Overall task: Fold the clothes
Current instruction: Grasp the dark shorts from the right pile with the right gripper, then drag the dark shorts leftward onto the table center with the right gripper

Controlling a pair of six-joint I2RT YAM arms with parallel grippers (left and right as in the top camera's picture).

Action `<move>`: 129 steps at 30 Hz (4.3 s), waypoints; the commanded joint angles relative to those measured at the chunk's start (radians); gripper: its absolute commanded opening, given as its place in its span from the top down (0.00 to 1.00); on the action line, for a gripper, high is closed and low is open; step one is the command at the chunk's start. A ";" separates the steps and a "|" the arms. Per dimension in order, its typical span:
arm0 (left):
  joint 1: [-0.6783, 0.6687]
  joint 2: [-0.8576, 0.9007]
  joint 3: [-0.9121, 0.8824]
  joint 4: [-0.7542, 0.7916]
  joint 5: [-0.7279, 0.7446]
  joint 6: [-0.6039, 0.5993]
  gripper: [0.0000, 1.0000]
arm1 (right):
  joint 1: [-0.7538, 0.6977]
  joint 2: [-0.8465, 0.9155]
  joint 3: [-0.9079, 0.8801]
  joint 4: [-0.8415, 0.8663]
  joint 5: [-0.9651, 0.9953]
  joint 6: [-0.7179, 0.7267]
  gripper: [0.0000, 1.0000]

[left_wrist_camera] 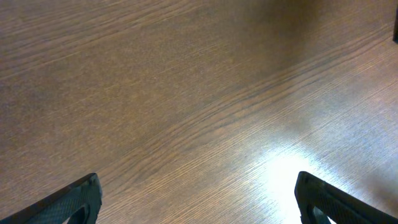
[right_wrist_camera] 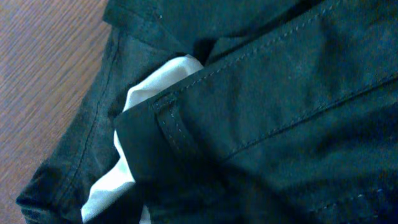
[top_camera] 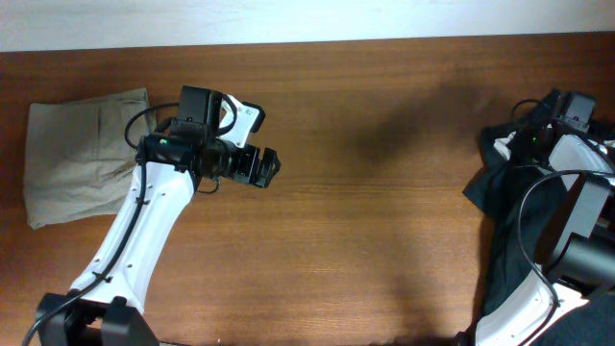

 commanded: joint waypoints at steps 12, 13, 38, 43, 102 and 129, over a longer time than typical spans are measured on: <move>-0.001 0.011 0.015 0.007 0.008 -0.009 0.01 | -0.004 -0.396 0.017 -0.164 -0.178 -0.003 0.96; -0.001 0.011 0.015 0.007 0.007 -0.009 0.01 | 0.002 -0.400 0.018 -0.152 -0.250 -0.003 0.96; 0.209 -0.150 0.274 -0.232 -0.124 0.002 0.01 | 0.279 -0.176 0.089 -0.399 0.141 -0.040 0.23; 0.209 -0.140 0.274 -0.231 -0.125 0.003 0.01 | 0.263 -0.020 0.089 -0.350 -0.057 -0.139 0.27; -0.169 0.906 0.700 -0.167 -0.133 0.160 0.75 | 0.471 -0.605 0.525 -0.948 -0.166 -0.080 0.42; 0.268 0.664 1.492 -0.761 -0.344 -0.070 0.31 | 0.061 0.204 0.480 -1.075 0.258 0.010 0.96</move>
